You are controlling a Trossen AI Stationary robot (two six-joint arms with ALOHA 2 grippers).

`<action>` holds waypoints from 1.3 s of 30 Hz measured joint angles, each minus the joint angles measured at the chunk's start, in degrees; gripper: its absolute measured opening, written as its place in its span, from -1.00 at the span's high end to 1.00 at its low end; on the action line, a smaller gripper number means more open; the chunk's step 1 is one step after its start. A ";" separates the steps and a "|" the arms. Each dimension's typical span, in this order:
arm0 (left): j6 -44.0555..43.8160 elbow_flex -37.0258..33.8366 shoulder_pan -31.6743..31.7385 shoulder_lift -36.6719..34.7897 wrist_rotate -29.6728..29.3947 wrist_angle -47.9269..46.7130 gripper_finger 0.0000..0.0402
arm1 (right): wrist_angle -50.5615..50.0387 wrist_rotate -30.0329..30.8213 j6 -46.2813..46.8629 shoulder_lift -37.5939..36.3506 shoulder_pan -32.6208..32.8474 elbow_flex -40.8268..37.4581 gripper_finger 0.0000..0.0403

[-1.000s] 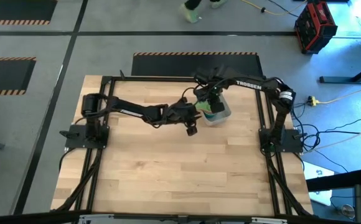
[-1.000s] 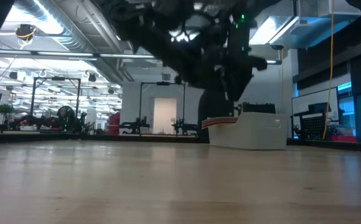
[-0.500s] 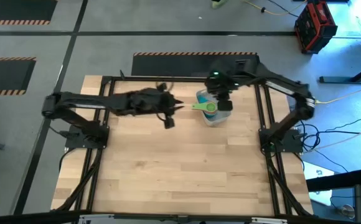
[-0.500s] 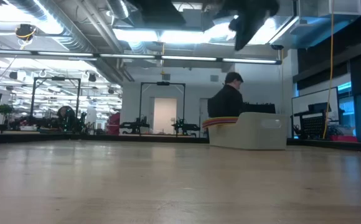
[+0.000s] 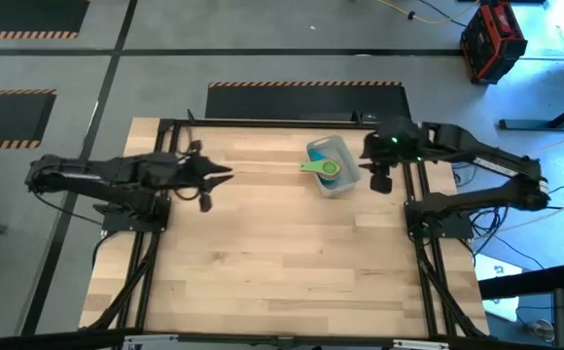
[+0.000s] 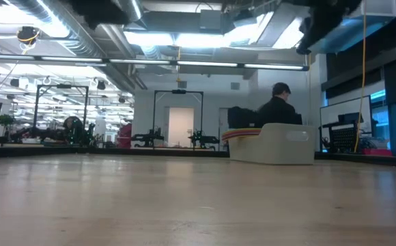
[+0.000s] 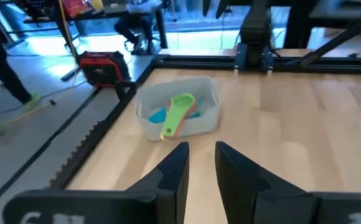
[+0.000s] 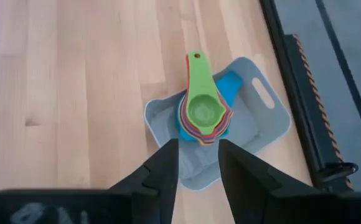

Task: Nest measuring cups in basket
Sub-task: Return to Home Position

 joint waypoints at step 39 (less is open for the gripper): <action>-0.85 -43.78 -0.95 -44.60 4.05 23.62 0.65 | 14.75 -13.75 4.94 -45.94 -0.02 -18.99 0.41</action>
